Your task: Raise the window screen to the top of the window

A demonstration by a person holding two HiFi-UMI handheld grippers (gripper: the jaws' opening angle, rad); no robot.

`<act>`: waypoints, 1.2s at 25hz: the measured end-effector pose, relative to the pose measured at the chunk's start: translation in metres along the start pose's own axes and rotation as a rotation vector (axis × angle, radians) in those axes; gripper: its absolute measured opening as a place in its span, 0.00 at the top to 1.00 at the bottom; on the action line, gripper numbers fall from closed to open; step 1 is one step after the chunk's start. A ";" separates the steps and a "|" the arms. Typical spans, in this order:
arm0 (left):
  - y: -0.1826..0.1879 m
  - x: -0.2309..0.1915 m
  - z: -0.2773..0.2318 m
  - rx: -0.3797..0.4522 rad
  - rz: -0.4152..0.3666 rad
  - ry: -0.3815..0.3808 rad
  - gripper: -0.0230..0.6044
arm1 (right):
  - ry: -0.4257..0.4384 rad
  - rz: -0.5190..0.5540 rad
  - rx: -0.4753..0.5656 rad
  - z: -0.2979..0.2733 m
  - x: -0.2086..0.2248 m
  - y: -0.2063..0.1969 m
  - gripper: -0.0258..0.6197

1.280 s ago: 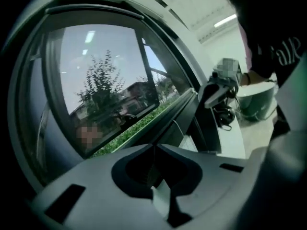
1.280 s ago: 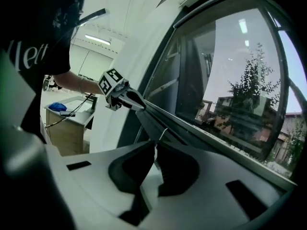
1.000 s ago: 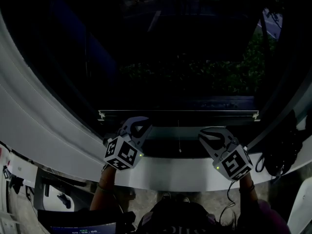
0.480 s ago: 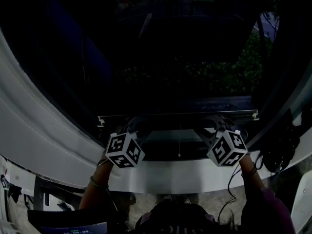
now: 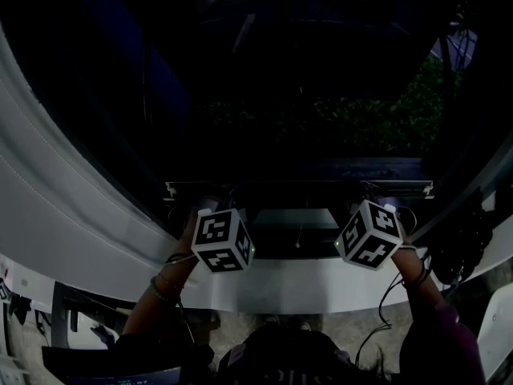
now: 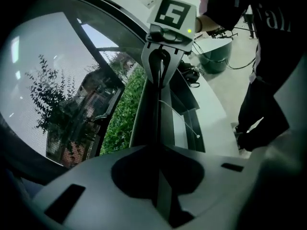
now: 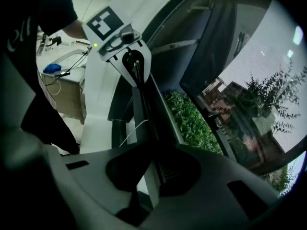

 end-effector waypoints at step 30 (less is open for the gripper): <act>0.027 -0.006 -0.012 -0.329 -0.001 -0.064 0.94 | 0.024 0.131 -0.052 -0.001 -0.002 0.009 0.92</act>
Point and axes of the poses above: the fingertips, and each gripper's own axes: z backward along the fingers, x to its right, y out of its top, the point moved 9 cm from there along z, backward along the fingers, and after that the axes turned 13 degrees about -y, right-handed, at the moved point
